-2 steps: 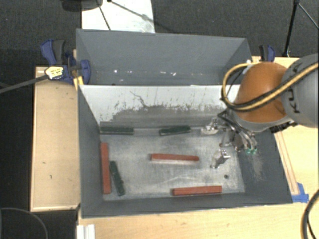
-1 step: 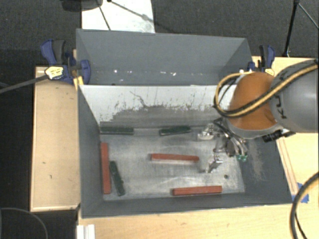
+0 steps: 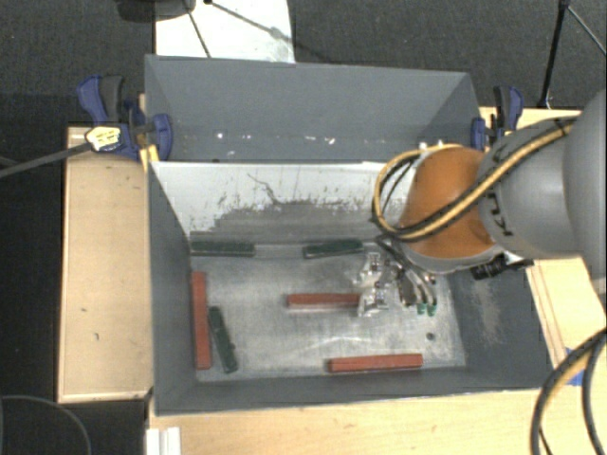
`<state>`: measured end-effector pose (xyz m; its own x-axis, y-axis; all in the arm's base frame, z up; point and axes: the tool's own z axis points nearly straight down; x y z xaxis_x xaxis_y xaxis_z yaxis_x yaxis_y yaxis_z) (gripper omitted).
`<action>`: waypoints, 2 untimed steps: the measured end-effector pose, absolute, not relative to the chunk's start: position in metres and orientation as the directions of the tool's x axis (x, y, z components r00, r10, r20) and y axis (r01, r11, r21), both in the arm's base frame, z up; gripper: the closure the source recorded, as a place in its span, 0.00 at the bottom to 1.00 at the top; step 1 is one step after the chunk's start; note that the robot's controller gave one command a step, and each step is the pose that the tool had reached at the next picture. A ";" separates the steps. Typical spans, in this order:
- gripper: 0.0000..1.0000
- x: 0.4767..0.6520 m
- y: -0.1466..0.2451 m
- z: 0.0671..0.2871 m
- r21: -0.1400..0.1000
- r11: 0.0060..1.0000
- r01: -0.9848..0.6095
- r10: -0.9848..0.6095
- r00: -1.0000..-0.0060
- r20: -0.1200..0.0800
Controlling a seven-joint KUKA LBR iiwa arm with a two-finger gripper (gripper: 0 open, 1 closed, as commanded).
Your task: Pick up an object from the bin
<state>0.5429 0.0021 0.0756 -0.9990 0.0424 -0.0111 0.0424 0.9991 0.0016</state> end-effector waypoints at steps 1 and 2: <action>1.00 0.543 0.002 0.076 0.002 0.999 0.041 0.041 -0.999 -0.011; 1.00 0.547 -0.020 0.270 0.001 0.996 0.087 0.087 -0.996 -0.009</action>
Offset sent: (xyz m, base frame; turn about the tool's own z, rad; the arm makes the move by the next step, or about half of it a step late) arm 0.0025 -0.0221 0.1899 0.0526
